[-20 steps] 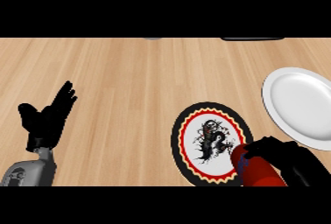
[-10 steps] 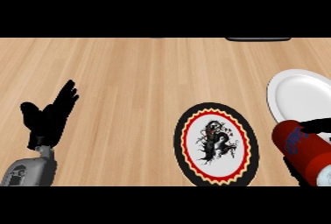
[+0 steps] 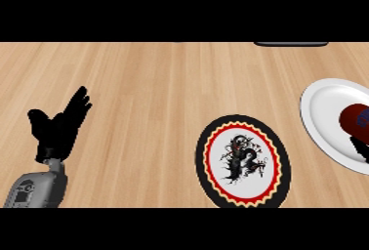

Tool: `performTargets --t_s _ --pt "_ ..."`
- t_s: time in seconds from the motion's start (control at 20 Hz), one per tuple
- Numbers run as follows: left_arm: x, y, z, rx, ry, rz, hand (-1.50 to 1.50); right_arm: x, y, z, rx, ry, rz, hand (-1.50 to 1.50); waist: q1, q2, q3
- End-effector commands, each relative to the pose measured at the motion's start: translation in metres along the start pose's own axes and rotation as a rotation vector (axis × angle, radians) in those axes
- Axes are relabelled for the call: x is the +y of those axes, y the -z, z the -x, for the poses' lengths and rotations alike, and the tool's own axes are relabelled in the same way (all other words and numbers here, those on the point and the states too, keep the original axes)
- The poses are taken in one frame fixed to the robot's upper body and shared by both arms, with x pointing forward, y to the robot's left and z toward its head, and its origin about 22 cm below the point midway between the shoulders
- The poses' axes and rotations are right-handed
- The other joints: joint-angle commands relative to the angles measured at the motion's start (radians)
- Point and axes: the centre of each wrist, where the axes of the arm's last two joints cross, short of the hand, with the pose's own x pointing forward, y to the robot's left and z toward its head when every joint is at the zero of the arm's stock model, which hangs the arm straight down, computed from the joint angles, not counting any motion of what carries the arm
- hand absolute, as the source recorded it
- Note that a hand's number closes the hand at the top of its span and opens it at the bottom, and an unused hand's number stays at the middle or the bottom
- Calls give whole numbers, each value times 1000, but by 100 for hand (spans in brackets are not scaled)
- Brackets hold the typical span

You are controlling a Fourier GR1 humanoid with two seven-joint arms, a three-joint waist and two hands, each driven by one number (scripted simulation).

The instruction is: Pick the can from the plate and place it in the plate

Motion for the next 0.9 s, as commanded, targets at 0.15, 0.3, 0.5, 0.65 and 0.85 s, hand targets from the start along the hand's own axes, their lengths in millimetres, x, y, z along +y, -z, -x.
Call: performTargets --t_s 0.15,0.3,0.5,0.65,0.85 --pt "-11 -2 -10 -10 9 -9 0 13 28 54 55 -114 -67 150 10 1 0" --pt "3 7 -22 -26 19 9 0 22 22 75 61 -165 -206 150 14 4 1" --pt "5 0 -9 -19 13 12 0 2 34 98 199 16 -296 -150 17 3 1" --pt "-2 -13 5 -23 13 24 0 -6 31 117 103 16 -321 -150 19 3 1" --pt "-10 5 -8 -3 7 0 0 8 32 121 -38 82 -206 -150 11 4 2"
